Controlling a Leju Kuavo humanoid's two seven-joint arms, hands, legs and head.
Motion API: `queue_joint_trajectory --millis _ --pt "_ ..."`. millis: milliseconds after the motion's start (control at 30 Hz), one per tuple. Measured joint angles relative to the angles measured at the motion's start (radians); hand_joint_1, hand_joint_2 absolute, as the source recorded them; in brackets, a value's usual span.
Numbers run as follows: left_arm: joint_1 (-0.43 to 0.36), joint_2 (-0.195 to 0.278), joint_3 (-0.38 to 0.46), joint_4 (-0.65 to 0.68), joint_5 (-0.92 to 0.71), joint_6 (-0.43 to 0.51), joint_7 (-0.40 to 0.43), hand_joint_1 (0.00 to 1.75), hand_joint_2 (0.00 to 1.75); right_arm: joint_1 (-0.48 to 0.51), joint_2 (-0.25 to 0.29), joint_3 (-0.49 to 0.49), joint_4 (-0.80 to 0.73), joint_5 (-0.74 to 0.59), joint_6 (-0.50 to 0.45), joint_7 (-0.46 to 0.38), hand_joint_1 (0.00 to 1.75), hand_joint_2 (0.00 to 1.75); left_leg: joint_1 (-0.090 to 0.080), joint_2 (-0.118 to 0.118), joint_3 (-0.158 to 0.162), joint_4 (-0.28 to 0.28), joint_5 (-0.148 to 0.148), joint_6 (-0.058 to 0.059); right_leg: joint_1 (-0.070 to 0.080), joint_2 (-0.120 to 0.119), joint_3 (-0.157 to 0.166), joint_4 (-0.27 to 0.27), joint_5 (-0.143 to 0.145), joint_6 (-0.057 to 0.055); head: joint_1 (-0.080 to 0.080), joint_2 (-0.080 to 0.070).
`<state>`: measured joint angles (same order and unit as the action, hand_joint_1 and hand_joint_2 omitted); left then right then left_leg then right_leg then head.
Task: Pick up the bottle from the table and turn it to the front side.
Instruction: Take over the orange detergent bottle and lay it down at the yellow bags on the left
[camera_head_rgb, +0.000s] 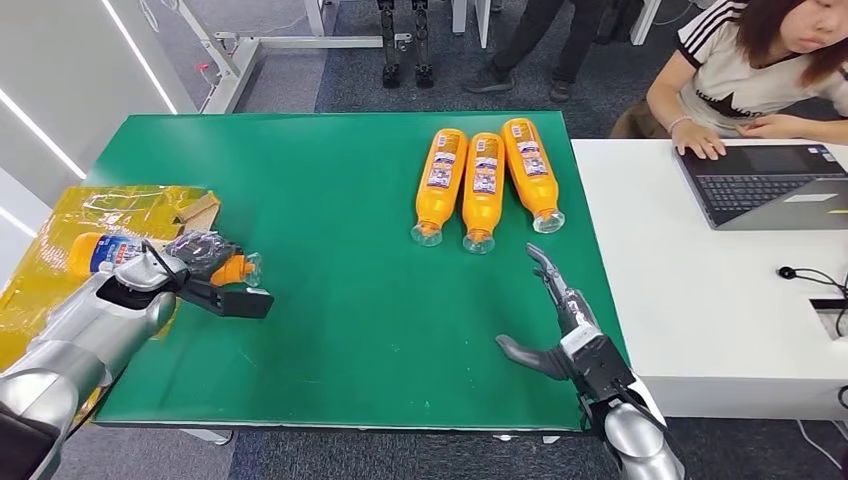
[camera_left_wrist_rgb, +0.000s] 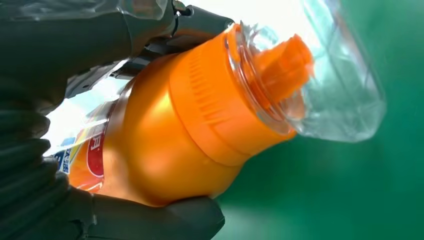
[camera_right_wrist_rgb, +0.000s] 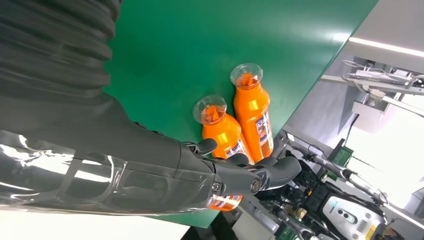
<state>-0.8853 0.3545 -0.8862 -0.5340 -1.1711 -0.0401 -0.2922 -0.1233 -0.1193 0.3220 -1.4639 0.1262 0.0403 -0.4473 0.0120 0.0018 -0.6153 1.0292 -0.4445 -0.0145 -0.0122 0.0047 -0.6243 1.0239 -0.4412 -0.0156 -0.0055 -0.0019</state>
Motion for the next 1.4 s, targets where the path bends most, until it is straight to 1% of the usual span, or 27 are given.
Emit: queue_joint_trajectory --millis 100,233,400,467,533,600,767,800,900,933,1133,1200,1233,1300,1367,1400 --pt "0.008 -0.004 -0.002 0.042 0.007 -0.032 0.037 1.75 1.75 -0.017 0.007 0.000 0.020 0.000 0.004 0.002 0.00 1.75 0.000 0.002 0.001 0.000 0.000 0.000 0.000 0.001 0.000 0.000 0.000 0.000 0.000 0.000" --pt "0.015 -0.008 -0.003 0.075 0.003 -0.047 0.074 1.75 1.75 -0.036 0.018 0.001 0.048 0.003 0.011 0.001 0.00 1.75 0.000 0.001 0.001 0.000 0.000 0.000 0.000 0.001 0.001 0.001 0.000 0.000 0.000 0.000" --pt "0.024 -0.010 -0.017 0.094 -0.053 -0.045 0.197 1.75 1.75 -0.044 0.044 0.003 0.077 0.029 0.003 -0.002 0.00 1.75 0.000 0.005 0.006 -0.003 -0.001 -0.002 0.000 0.006 0.003 0.001 0.001 -0.002 0.000 0.000" --pt "0.029 -0.008 -0.021 0.099 -0.056 -0.041 0.221 1.75 1.75 -0.044 0.055 0.004 0.084 0.037 -0.001 -0.002 0.00 1.75 0.000 0.008 0.008 -0.004 -0.002 -0.003 0.000 0.008 0.004 0.001 0.001 -0.004 0.000 0.000" --pt "0.034 -0.003 -0.021 0.102 -0.044 -0.040 0.225 1.75 1.75 -0.044 0.062 0.004 0.091 0.045 -0.002 -0.002 0.00 1.75 0.000 0.012 0.010 -0.006 -0.002 -0.004 0.000 0.011 0.004 0.001 0.002 -0.006 0.000 0.000" --pt "0.039 0.006 -0.019 0.103 -0.023 -0.039 0.210 1.75 1.75 -0.045 0.066 0.004 0.099 0.051 0.002 -0.005 0.00 1.75 0.000 0.016 0.013 -0.008 -0.001 -0.005 0.000 0.015 0.004 0.001 0.003 -0.008 0.000 0.000" --pt "0.051 0.018 0.015 0.103 0.035 -0.050 0.114 1.75 1.75 -0.064 0.070 0.004 0.128 0.054 0.019 -0.019 0.00 1.75 0.000 0.020 0.017 -0.011 0.000 -0.008 0.000 0.019 0.004 0.002 0.004 -0.011 0.000 0.000" --pt "0.053 0.019 0.021 0.103 0.040 -0.058 0.104 1.54 1.75 -0.069 0.070 0.004 0.132 0.053 0.021 -0.020 0.00 1.75 0.000 0.019 0.018 -0.012 0.001 -0.009 0.000 0.019 0.005 0.002 0.003 -0.011 0.000 0.000" --pt "0.061 0.024 0.035 0.104 0.048 -0.077 0.089 0.23 1.75 -0.080 0.070 0.004 0.141 0.051 0.024 -0.020 0.00 1.75 0.000 0.016 0.018 -0.013 0.002 -0.010 0.000 0.016 0.005 0.002 0.003 -0.013 0.000 0.000" --pt "0.063 0.026 0.039 0.104 0.050 -0.081 0.085 0.00 1.75 -0.082 0.070 0.004 0.142 0.051 0.025 -0.020 0.00 1.75 0.000 0.015 0.018 -0.013 0.002 -0.010 0.000 0.014 0.005 0.002 0.002 -0.013 0.000 0.000" --pt "0.060 0.035 0.059 0.104 0.075 -0.119 0.037 0.00 1.75 -0.086 0.070 0.003 0.144 0.040 0.032 -0.015 0.00 1.75 0.000 0.009 0.018 -0.014 0.003 -0.011 0.000 0.008 0.007 0.002 0.000 -0.014 0.000 0.000" --pt "0.059 0.037 0.067 0.104 0.098 -0.121 0.009 0.00 1.75 -0.086 0.070 0.003 0.144 0.038 0.034 -0.014 0.00 1.75 0.000 0.009 0.019 -0.014 0.003 -0.011 0.000 0.008 0.007 0.002 0.001 -0.014 0.000 0.000" --pt "0.060 0.038 0.074 0.104 0.127 -0.115 -0.020 0.00 1.75 -0.086 0.070 0.003 0.144 0.035 0.034 -0.014 0.00 1.75 0.000 0.009 0.019 -0.014 0.003 -0.011 0.000 0.008 0.007 0.002 0.001 -0.014 0.000 0.000" --pt "0.071 0.041 0.102 0.092 0.228 -0.090 -0.107 0.00 1.75 -0.086 0.069 0.002 0.139 0.028 0.038 -0.011 0.00 1.75 0.000 0.008 0.019 -0.014 0.003 -0.011 0.000 0.007 0.007 0.002 0.001 -0.014 0.000 0.000" --pt "0.098 0.040 0.144 0.064 0.341 -0.057 -0.186 0.00 1.75 -0.084 0.069 -0.001 0.128 0.023 0.045 -0.005 0.00 1.75 0.000 0.005 0.018 -0.013 0.004 -0.012 0.000 0.005 0.007 0.002 0.001 -0.014 0.000 0.000" --pt "0.114 0.038 0.166 0.047 0.382 -0.042 -0.209 0.00 1.75 -0.083 0.068 -0.002 0.122 0.021 0.048 -0.002 0.00 1.75 0.000 0.005 0.018 -0.013 0.005 -0.012 0.000 0.005 0.006 0.002 0.001 -0.014 0.000 0.000"
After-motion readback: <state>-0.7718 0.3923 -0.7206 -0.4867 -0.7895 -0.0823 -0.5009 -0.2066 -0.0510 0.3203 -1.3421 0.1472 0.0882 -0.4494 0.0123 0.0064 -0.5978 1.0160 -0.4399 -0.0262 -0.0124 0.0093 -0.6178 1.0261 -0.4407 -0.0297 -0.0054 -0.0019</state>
